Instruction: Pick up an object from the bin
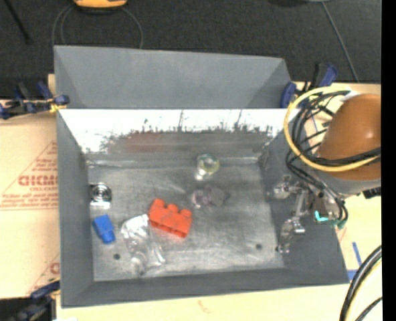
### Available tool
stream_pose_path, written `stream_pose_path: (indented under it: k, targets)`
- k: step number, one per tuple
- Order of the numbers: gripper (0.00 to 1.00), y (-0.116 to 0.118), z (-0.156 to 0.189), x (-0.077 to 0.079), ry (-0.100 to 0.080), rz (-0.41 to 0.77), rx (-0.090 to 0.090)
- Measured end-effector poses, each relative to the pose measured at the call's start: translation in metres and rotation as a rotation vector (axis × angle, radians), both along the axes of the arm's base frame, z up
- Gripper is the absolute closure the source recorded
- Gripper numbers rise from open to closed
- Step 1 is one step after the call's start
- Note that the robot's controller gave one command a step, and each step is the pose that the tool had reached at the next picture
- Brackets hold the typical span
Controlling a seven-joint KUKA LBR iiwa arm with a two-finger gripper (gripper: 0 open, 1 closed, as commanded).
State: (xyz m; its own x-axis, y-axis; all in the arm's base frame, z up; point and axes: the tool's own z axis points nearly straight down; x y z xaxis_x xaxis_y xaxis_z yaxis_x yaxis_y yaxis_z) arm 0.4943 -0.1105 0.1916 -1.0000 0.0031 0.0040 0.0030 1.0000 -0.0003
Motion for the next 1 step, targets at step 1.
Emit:
stream_pose_path:
  k: [1]
  targets:
    - [0.00, 0.0256, -0.0802, 0.0554, -0.005, 0.183, 0.001]
